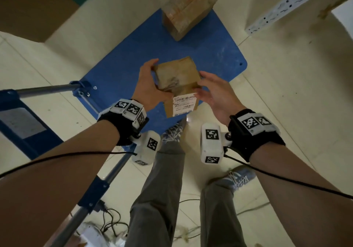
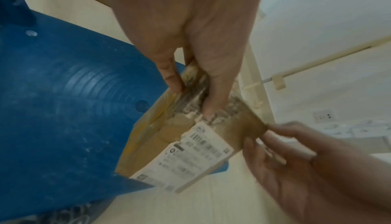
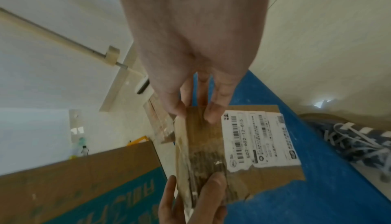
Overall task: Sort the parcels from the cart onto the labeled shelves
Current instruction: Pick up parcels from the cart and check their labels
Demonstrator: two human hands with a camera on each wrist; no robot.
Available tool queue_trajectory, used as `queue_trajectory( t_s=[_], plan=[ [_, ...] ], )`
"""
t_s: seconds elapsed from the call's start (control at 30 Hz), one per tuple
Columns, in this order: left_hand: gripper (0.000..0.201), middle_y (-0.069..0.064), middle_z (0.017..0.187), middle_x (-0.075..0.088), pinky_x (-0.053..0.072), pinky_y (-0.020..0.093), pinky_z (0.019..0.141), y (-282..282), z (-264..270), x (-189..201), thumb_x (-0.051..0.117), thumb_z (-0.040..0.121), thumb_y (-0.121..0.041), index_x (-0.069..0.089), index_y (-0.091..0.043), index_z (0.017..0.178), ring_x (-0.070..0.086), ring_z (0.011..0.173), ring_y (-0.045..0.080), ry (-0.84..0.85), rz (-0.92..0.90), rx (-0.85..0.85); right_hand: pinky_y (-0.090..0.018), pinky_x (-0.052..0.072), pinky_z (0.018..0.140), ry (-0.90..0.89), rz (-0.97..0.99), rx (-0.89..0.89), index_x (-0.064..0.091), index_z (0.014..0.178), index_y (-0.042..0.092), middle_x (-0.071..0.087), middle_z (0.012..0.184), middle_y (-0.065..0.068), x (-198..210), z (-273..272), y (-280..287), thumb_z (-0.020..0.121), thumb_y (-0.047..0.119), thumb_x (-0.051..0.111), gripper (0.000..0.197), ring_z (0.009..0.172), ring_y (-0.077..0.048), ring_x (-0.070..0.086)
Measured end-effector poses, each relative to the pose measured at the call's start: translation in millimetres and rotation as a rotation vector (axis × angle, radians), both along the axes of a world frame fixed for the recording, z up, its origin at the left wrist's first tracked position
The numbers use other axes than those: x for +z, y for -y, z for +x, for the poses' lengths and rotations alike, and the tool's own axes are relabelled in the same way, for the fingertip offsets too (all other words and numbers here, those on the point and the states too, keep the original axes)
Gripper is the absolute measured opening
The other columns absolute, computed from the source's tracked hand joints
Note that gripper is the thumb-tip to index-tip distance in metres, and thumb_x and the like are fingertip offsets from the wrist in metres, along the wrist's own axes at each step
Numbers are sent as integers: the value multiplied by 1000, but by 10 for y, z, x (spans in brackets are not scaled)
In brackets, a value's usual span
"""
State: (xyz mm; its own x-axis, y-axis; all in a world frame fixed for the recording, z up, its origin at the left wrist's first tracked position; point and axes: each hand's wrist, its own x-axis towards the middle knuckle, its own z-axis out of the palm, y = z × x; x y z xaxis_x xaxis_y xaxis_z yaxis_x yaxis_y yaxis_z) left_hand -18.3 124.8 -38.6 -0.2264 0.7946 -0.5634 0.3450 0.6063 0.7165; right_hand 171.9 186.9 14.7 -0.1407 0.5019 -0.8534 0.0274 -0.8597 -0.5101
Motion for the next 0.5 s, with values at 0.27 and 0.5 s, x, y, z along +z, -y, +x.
queue_trajectory(
  t_s=[0.27,0.5],
  plan=[
    [75,-5,136,56,46,29,99,-280,752,425,86,75,-29,51,-21,141,56,123,12,276,-121,-26,-31,51,86,30,51,0,56,136,18,74,110,6,187,1169,305,98,24,62,39,95,-6,70],
    [39,-9,109,72,53,25,78,-372,1474,608,70,85,-52,69,-29,117,71,93,11,438,-262,50,-41,52,98,-117,-65,-38,42,143,18,75,114,1,233,1902,702,98,17,60,49,109,-19,69]
  ],
)
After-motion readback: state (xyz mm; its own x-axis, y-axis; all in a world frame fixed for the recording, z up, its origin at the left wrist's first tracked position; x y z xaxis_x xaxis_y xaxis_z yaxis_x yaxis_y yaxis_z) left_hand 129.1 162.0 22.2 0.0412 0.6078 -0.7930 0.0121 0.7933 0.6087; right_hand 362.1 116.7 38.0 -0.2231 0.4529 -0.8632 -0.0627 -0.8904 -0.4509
